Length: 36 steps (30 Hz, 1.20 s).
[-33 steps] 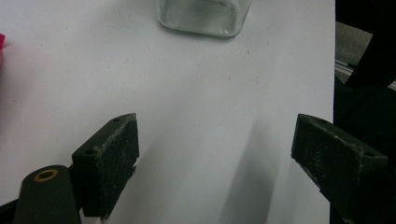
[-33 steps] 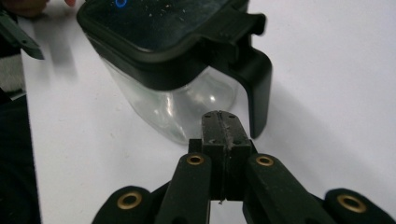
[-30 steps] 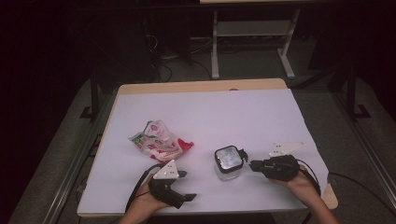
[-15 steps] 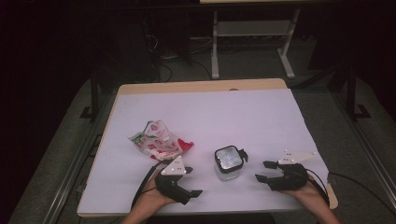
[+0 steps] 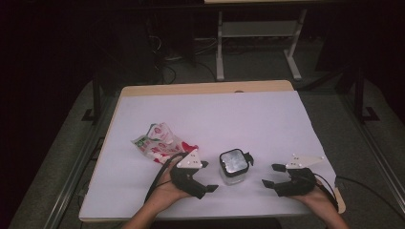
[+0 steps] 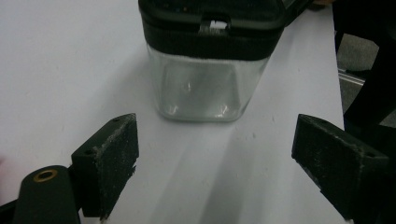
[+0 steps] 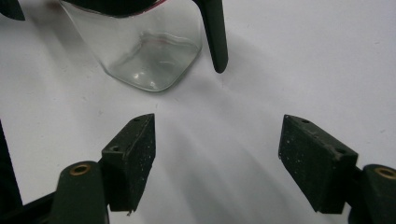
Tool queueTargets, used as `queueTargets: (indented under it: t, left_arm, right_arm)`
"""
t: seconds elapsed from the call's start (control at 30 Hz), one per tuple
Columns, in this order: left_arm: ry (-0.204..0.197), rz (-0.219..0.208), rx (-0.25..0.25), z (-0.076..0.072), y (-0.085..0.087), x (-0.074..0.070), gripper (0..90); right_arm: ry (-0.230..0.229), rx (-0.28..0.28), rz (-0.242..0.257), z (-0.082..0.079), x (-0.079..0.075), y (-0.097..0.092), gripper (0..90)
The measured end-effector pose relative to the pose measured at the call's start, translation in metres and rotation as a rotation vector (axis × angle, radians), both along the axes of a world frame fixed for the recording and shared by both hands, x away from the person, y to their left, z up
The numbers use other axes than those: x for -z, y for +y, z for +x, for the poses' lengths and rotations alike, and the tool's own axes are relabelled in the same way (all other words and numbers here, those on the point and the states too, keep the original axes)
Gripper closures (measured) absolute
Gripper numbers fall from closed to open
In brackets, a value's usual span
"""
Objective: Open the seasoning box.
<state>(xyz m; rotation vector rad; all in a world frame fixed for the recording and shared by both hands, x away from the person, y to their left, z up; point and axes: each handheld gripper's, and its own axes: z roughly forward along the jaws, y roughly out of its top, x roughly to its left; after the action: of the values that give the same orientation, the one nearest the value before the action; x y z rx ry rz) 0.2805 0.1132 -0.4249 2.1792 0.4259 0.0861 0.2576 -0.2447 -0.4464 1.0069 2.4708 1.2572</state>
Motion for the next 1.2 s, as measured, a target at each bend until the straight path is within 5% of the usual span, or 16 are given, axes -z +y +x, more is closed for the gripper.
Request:
queueTargets:
  t: [0.63,1.2]
  left_arm:
    - [-0.026,-0.028,0.057,0.02,-0.032,-0.01,11.8]
    - [-0.03,-0.051,0.067,0.023,-0.034,-0.009,17.4]
  right_arm:
    - [-0.031,0.013,0.015,0.0,0.001,-0.002,26.8]
    - [-0.036,0.015,0.007,0.001,0.002,-0.003,26.8]
